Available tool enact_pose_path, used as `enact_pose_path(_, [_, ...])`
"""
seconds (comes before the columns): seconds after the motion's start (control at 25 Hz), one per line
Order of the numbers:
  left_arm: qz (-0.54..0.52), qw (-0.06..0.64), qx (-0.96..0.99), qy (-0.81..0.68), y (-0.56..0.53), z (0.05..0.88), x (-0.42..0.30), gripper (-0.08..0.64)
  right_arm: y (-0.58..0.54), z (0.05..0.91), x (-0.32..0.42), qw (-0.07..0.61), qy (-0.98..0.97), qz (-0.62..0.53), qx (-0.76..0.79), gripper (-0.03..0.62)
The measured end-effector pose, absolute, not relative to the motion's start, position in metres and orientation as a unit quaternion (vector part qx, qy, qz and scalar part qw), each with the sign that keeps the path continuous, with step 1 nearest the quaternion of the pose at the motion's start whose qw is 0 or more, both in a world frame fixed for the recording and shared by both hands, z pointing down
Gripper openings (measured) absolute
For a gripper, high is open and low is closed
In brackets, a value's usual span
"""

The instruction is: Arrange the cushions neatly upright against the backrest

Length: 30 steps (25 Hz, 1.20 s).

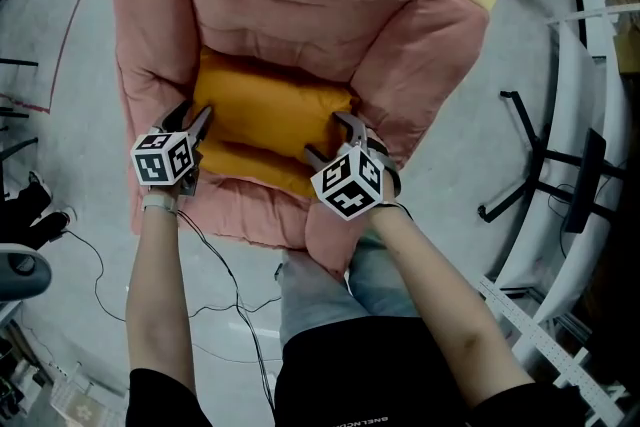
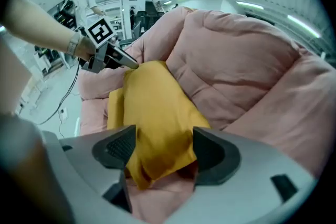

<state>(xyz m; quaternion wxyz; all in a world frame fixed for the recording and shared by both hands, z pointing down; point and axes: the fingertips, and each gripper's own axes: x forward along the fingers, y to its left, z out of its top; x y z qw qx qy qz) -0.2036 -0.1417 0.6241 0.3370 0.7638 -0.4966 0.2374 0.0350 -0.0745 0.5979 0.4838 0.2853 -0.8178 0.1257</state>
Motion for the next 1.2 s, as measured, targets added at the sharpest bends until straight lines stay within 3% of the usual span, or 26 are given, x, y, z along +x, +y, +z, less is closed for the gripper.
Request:
enact_pose_path(0.36, [0.262,0.378,0.763,-0.455,-0.122,0.640,-0.198,0.250,-0.054,0.629,0.062,0.376,-0.751,0.401,0.366,0.330])
enact_pose_path(0.52, [0.244,0.391,0.762,-0.456,-0.124,0.643,-0.191,0.217,-0.061,0.632,0.060,0.364,-0.758,0.392,0.372,0.302])
enact_pose_path(0.76, [0.228,0.351,0.775,-0.473,-0.121,0.621,-0.192,0.123,-0.066,0.610,0.053,0.343,-0.790,0.319,0.397,0.232])
enact_pose_path(0.92, [0.197,0.334,0.782,-0.488,-0.129,0.606,-0.209,0.115,-0.082,0.591,0.043,0.313,-0.806,0.280,0.417,0.230])
enact_pose_path(1.2, [0.267,0.346,0.752,-0.493,-0.122,0.650,-0.207,0.120,-0.076,0.633,0.048,0.388,-0.784,0.272,0.401,0.268])
